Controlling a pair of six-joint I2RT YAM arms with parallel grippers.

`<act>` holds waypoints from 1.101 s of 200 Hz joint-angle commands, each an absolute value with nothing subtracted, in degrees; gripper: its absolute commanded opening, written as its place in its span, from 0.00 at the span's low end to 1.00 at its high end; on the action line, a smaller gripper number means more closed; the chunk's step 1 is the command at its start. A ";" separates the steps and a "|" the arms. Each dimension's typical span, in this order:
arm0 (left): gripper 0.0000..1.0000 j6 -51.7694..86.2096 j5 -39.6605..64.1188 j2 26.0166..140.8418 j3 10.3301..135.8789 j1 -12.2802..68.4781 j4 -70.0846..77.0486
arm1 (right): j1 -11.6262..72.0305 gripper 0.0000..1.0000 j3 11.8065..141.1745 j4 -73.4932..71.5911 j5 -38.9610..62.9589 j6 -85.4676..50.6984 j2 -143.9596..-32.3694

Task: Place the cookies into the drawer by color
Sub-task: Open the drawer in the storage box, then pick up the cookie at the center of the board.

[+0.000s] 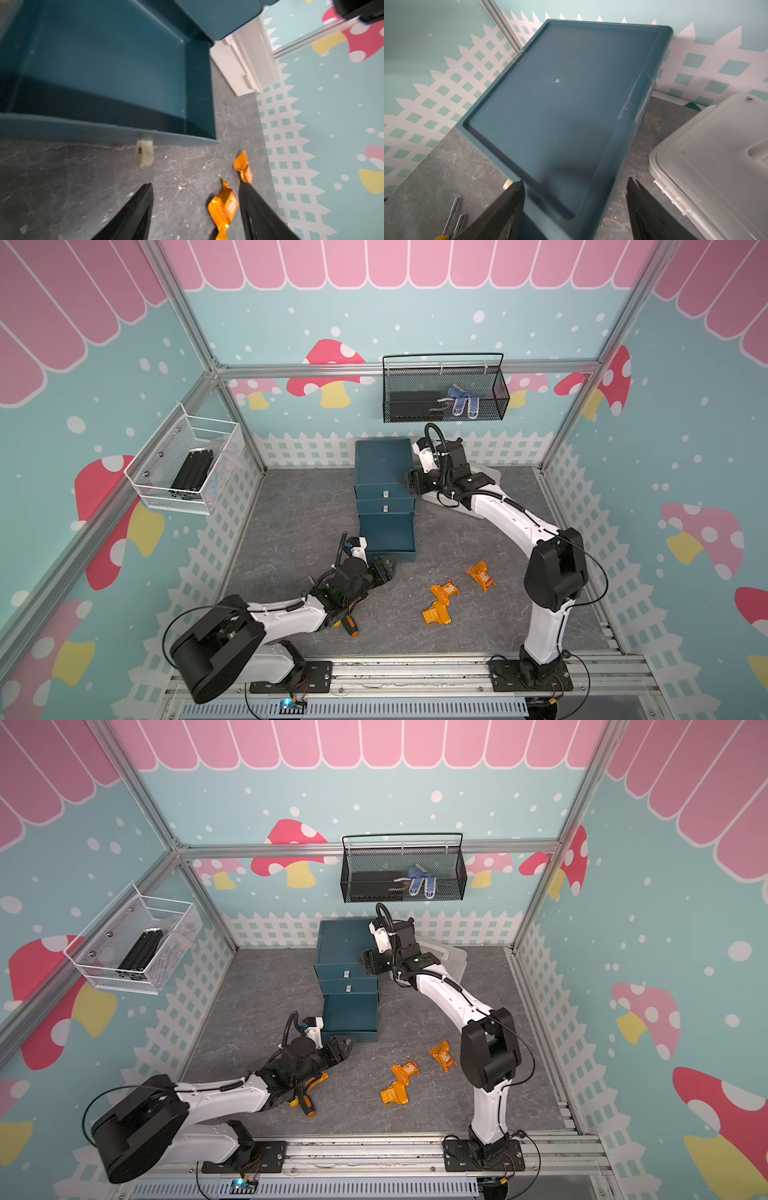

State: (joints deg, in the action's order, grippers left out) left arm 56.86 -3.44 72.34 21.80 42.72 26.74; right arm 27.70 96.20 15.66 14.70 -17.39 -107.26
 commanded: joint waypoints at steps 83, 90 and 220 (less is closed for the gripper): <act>0.84 51.52 -13.56 57.33 32.30 43.73 -27.28 | 32.90 0.85 68.11 17.80 18.84 -20.26 -84.12; 0.84 50.99 -14.48 58.35 33.39 44.18 -30.08 | 33.89 0.85 66.22 17.42 18.57 -20.60 -82.74; 0.85 51.47 -17.33 72.85 34.14 45.00 -32.90 | 41.51 0.85 50.37 11.53 11.78 -25.84 -72.59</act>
